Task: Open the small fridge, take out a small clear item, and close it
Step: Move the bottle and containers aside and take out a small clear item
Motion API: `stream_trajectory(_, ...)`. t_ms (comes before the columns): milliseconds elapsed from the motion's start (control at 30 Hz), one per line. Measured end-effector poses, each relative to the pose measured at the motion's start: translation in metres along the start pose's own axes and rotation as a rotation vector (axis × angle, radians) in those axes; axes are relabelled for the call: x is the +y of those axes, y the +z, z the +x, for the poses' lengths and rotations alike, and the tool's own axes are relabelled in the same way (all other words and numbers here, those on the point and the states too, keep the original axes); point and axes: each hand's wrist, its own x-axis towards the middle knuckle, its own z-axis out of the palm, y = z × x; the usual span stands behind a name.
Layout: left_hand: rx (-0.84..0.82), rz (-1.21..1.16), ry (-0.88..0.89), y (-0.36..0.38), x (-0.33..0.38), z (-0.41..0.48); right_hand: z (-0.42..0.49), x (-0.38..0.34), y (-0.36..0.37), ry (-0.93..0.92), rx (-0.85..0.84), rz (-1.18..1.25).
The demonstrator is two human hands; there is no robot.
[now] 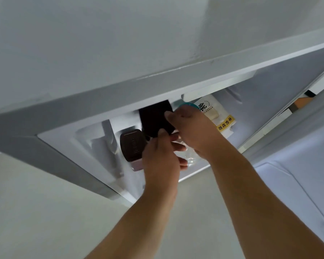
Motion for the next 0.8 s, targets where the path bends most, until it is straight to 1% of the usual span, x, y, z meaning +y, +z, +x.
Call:
stream_trajectory(67,-0.054,0.024,-0.081,0.011,-0.009,0.005,0.004,0.012,-0.009,0.107,-0.008,-0.044)
stream_trajectory(133,-0.062,0.013,-0.173,0.012,-0.022,0.012,0.01,0.022,-0.004,0.223,-0.079,-0.12)
stream_trajectory(167,-0.057,0.002,-0.208,0.01,-0.029,0.016,0.013,0.026,0.002,0.245,-0.1,-0.167)
stream_trajectory(267,-0.034,-0.018,-0.249,0.002,-0.05,0.023,0.02,0.043,0.023,0.227,-0.124,-0.335)
stream_trajectory(333,-0.015,-0.013,-0.253,0.0,-0.057,0.03,0.017,0.045,0.032,0.2,-0.12,-0.526)
stream_trajectory(367,-0.015,-0.015,-0.257,-0.001,-0.058,0.034,0.014,0.046,0.035,0.129,-0.112,-0.628)
stream_trajectory(500,-0.054,0.017,-0.249,0.001,-0.055,0.045,0.018,0.046,0.042,0.029,-0.023,-0.801)
stream_trajectory(600,-0.039,0.187,-0.142,-0.013,-0.062,0.04,0.009,0.047,0.043,-0.024,0.056,-0.795)
stream_trajectory(633,-0.011,0.252,-0.109,-0.021,-0.067,0.036,0.004,0.049,0.043,-0.075,0.082,-0.763)
stream_trajectory(667,0.015,0.293,-0.091,-0.029,-0.073,0.033,-0.001,0.053,0.042,-0.165,0.09,-0.725)
stream_trajectory(700,0.029,0.338,-0.085,-0.035,-0.078,0.03,-0.006,0.058,0.042,-0.265,0.06,-0.715)
stream_trajectory(733,0.035,0.395,-0.081,-0.041,-0.083,0.028,-0.009,0.062,0.043,-0.344,-0.009,-0.728)
stream_trajectory(800,0.01,0.483,-0.052,-0.043,-0.086,0.024,-0.012,0.071,0.048,-0.454,-0.151,-0.765)
